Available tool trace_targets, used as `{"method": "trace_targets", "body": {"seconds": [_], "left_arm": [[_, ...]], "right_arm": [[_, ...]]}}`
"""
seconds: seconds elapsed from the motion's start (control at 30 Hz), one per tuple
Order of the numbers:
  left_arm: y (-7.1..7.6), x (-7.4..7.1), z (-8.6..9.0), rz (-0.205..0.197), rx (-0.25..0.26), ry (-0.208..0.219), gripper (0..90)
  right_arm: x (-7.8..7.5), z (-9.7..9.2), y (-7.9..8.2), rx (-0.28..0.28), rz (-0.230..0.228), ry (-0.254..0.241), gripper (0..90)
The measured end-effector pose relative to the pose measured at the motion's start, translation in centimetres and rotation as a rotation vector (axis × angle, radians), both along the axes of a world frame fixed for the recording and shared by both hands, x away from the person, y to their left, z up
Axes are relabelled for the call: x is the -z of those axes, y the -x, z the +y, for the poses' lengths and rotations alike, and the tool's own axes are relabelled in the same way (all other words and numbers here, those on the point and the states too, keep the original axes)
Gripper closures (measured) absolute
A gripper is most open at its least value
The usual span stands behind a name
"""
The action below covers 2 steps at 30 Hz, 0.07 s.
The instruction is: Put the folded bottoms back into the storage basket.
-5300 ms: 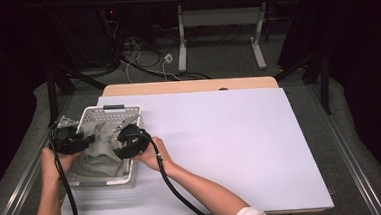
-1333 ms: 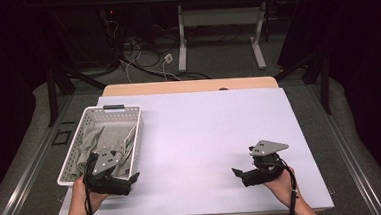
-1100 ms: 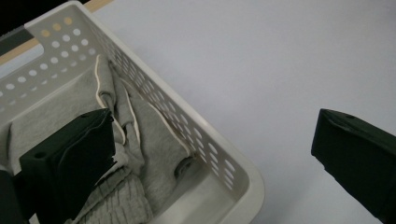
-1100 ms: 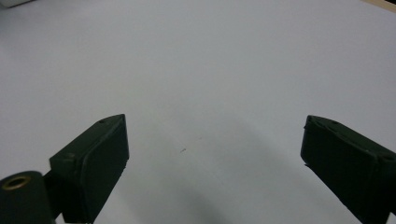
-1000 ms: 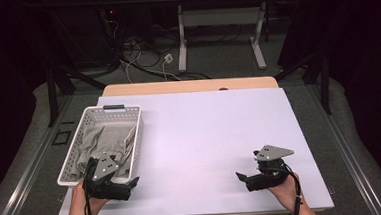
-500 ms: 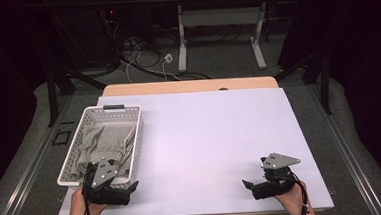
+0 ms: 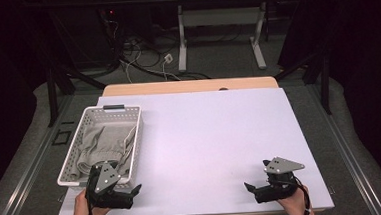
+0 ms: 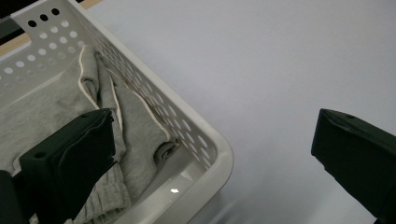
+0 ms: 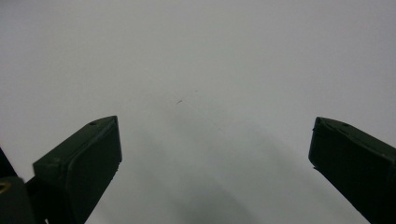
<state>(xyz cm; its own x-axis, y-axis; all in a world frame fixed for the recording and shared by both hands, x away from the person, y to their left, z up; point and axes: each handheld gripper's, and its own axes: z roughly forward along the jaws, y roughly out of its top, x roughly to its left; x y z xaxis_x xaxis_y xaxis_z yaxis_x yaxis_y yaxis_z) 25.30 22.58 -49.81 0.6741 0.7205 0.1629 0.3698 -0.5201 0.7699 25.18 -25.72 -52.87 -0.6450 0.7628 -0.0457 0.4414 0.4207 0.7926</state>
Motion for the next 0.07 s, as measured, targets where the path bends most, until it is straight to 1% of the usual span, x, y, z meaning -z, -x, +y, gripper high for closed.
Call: {"method": "trace_targets", "body": {"seconds": [0.07], "left_arm": [[-0.04,0.07,0.01,0.003,0.0,0.01,0.0]], "right_arm": [[-0.07,-0.14,0.01,0.0,-0.004,0.002,1.8]]}}
